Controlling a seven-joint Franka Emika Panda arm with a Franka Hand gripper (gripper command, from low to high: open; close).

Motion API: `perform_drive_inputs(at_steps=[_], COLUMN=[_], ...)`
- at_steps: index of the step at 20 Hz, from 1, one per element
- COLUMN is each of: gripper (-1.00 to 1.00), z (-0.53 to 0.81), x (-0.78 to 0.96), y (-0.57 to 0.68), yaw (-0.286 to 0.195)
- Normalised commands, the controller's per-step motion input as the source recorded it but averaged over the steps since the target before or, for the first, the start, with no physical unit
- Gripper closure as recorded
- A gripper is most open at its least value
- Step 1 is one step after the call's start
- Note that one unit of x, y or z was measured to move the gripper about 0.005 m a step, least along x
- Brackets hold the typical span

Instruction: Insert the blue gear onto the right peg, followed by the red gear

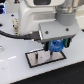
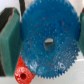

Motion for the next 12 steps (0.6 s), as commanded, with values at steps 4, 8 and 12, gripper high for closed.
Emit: perform_drive_inputs(at_steps=[4, 8, 12], gripper=[1.00, 1.00, 1.00], z=[-0.04, -0.14, -0.20], x=[0.05, 0.06, 0.03], y=[-0.09, -0.13, -0.21], yaw=[0.000, 0.000, 0.000])
